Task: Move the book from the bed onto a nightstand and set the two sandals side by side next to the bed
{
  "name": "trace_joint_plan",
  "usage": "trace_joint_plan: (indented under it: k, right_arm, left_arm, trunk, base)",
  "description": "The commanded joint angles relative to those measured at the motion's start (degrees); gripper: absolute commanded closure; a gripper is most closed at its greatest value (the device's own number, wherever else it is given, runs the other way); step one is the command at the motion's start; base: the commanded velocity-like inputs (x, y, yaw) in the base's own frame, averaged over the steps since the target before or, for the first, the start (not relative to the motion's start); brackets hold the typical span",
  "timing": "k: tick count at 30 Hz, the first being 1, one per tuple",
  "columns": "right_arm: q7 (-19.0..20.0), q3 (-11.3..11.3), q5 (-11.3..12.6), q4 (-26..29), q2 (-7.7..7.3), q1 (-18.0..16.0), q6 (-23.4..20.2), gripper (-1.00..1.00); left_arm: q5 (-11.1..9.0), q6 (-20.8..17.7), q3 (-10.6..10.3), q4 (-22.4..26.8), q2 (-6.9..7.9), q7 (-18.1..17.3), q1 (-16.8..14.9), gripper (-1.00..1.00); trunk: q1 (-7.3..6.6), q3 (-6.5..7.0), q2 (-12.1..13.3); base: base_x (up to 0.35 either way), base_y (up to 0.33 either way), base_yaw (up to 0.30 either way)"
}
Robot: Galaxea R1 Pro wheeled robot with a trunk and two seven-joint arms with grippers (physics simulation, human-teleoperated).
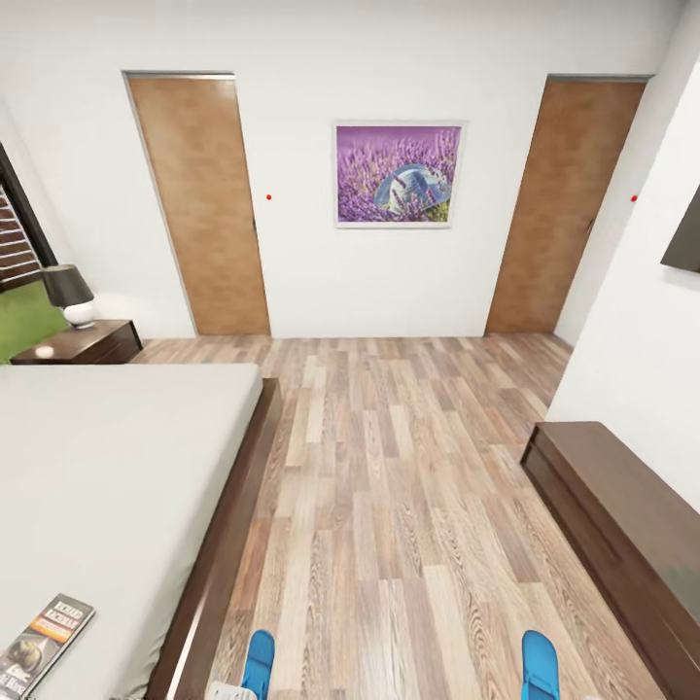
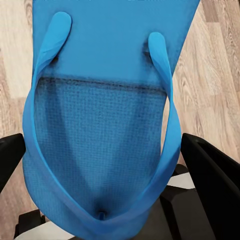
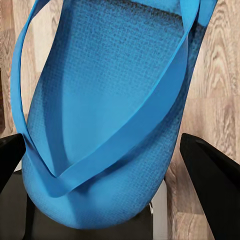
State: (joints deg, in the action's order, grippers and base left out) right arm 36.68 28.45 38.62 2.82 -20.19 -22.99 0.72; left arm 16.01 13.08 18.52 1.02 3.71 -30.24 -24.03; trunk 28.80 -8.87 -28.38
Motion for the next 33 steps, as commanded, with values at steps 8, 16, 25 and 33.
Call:
trace_joint_plan:
  k: [8,16,25,33]
  right_arm:
    - [0.2,0.5,0.5,0.0,-0.03,0.0,0.1,1.00]
    - [0.3,0.5,0.7,0.0,-0.03,0.0,0.0,1.00]
    - [0.4,0.5,0.7,0.0,-0.11,0.0,0.1,1.00]
    - [0.4,0.5,0.8,0.0,-0.10,0.0,0.1,1.00]
  left_arm:
    - [0.6,0.3,0.5,-0.1,0.02,-0.1,-0.1,1.00]
    - [0.6,0.3,0.5,-0.1,0.01,-0.1,-0.1,1.00]
    - [0.6,0.3,0.5,-0.1,0.02,-0.1,-0.1,1.00]
    - [0.6,0.3,0.5,-0.1,0.03,-0.1,-0.1,1.00]
  trunk:
    - [0.03,-0.11,-0.1]
    - [0.03,-0.11,-0.1]
    - [0.03,0.07,-0.1]
    - [0.03,0.21,-0.1]
  base:
    - [0.000,0.000,0.237]
    - [0.000,0.000,0.068]
    - [0.000,0.000,-0.121]
    - [0.000,0.000,-0.123]
